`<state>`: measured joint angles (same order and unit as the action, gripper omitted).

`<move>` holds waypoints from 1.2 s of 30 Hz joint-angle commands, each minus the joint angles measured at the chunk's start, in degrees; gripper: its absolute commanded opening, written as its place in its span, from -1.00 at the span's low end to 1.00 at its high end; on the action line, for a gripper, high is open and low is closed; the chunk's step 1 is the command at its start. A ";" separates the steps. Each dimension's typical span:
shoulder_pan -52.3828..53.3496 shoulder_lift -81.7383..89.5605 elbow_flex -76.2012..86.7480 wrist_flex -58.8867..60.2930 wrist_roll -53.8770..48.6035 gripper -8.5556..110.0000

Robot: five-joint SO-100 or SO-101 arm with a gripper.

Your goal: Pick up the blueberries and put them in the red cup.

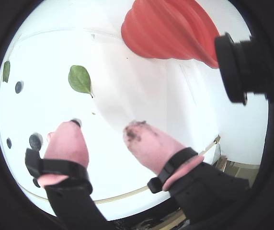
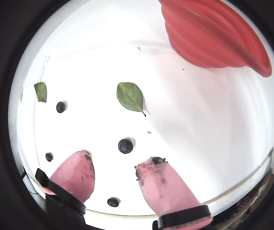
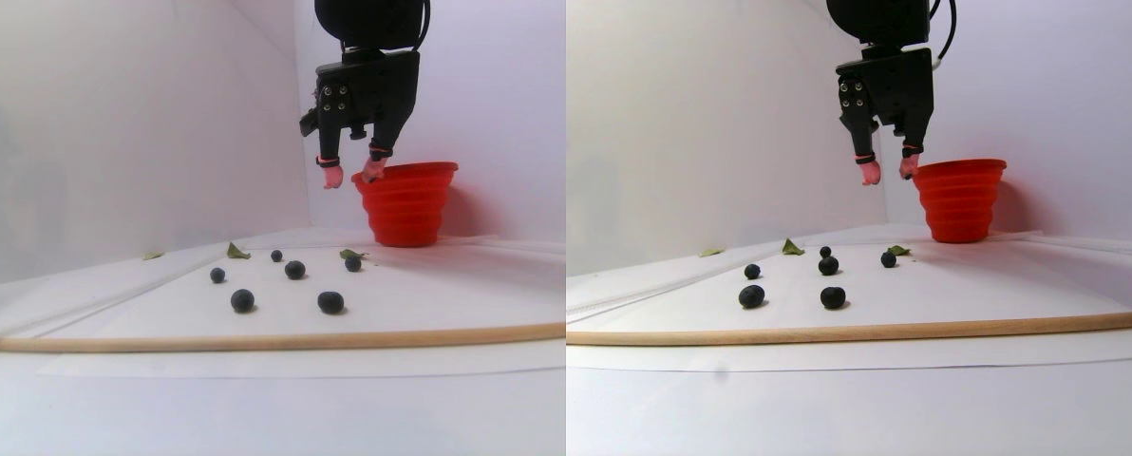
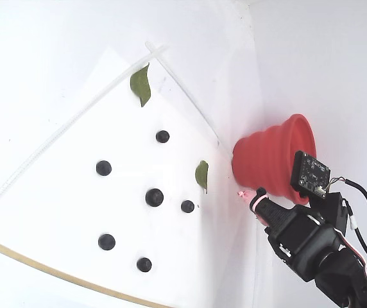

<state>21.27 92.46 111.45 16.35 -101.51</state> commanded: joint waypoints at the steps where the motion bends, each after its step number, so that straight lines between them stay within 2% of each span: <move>1: -1.14 6.68 -0.18 -1.49 0.35 -0.57; 36: -1.41 -7.47 1.23 -10.99 1.85 -0.57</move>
<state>20.74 84.38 114.96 6.77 -99.93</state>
